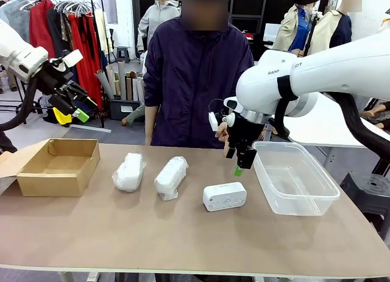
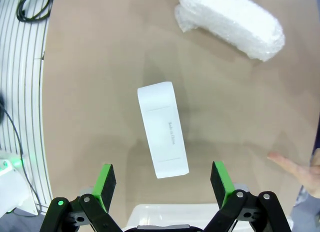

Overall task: Separate and place wrapped and unwrapped clocks.
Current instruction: Pick up the Digital clock indicated by the person.

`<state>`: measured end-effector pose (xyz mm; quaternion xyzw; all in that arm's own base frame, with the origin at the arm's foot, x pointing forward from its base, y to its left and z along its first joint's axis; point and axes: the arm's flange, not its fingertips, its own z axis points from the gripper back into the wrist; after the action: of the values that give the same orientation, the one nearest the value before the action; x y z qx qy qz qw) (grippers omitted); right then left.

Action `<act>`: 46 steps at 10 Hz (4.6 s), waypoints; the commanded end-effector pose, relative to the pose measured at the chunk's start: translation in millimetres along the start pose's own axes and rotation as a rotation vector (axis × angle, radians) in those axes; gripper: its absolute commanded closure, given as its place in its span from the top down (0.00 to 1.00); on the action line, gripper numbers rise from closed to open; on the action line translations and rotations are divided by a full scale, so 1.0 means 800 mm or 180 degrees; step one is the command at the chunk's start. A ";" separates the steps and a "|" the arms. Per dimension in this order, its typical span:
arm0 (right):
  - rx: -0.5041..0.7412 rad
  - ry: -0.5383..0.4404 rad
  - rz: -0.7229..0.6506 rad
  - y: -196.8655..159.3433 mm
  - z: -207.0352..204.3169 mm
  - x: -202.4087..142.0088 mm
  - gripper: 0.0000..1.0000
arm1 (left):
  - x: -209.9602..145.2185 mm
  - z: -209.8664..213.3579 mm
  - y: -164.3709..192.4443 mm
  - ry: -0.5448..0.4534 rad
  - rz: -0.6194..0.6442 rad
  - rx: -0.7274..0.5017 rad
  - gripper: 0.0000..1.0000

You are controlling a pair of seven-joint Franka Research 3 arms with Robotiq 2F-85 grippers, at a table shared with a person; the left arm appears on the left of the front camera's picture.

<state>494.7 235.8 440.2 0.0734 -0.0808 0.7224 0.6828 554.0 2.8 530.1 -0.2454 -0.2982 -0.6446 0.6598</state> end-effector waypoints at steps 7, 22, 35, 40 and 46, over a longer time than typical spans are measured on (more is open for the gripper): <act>0.0059 0.0120 0.0307 -0.002 -0.070 0.021 1.00 | 0.001 0.001 -0.005 0.0007 0.0006 0.0026 1.00; 0.0114 0.0572 0.0299 -0.002 -0.154 0.006 0.46 | 0.001 0.001 -0.005 0.0007 0.0006 0.0026 1.00; 0.0197 -0.0062 0.0107 0.030 0.027 0.019 0.00 | 0.001 0.001 -0.005 0.0007 0.0006 0.0026 1.00; -0.0104 -0.0122 -0.0222 0.049 0.128 0.021 0.00 | 0.001 0.001 -0.005 0.0007 0.0006 0.0026 1.00; -0.0584 -0.0260 -0.0264 0.056 0.211 0.016 0.00 | 0.001 0.001 -0.005 0.0007 0.0006 0.0026 1.00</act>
<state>449.5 207.8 601.8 0.0465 -0.1565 0.6915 0.7037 553.8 3.0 530.1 -0.2453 -0.2983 -0.6444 0.6600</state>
